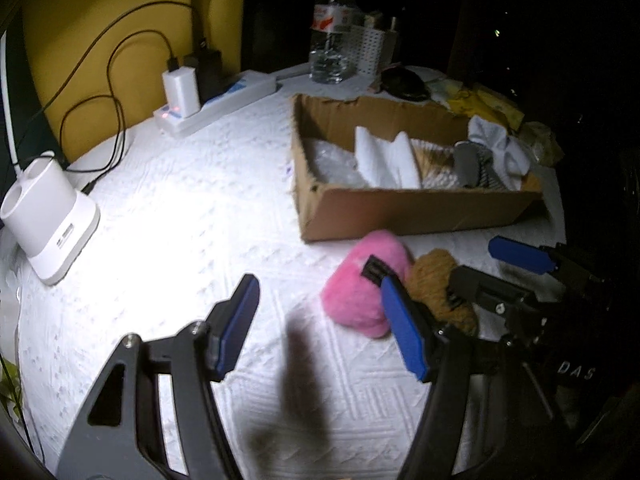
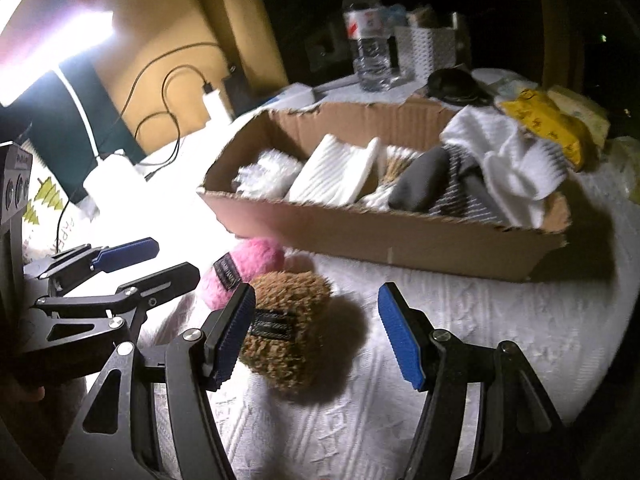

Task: Organize soft objects
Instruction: 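Grasp the pink plush with the left gripper while the right grasps the brown plush, then carry the pink and brown plushes over the box with both grippers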

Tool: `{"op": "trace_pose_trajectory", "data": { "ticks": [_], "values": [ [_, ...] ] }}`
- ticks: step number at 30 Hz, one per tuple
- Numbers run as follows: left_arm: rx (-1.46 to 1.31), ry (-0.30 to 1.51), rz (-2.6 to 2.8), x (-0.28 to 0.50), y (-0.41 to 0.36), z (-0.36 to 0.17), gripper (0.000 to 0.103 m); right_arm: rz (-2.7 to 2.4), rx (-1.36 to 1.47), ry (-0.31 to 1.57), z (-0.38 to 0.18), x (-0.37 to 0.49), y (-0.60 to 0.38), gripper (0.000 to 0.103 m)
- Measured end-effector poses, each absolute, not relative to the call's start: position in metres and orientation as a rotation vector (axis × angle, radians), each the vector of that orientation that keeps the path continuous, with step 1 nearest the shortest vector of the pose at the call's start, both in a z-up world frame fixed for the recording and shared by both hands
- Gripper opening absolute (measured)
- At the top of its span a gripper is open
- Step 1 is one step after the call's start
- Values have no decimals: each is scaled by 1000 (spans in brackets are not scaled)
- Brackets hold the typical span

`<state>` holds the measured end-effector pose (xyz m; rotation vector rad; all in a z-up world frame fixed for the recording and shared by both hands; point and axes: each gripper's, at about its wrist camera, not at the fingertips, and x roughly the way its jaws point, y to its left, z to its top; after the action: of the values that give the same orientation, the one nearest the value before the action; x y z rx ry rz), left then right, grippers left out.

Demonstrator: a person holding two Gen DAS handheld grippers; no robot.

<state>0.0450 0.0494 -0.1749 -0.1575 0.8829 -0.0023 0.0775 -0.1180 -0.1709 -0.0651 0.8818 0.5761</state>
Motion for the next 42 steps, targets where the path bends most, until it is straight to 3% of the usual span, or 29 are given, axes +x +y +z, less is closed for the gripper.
{"op": "trace_pose_trajectory", "data": {
  "ticks": [11, 13, 17, 36, 42],
  "values": [
    [-166, 901, 11, 49, 56, -183, 65, 644, -65, 949, -192, 81, -103, 65],
    [-158, 900, 8, 50, 53, -183, 65, 652, -63, 948, -192, 81, -105, 52],
    [-140, 903, -3, 54, 43, -183, 65, 648, -51, 939, -189, 81, -113, 47],
    [-31, 964, -69, 86, 0, -208, 64, 561, 13, 892, -174, 88, -177, 46],
    [-16, 954, -98, 83, -7, -204, 42, 550, 28, 880, -167, 89, -186, 46]
  ]
}}
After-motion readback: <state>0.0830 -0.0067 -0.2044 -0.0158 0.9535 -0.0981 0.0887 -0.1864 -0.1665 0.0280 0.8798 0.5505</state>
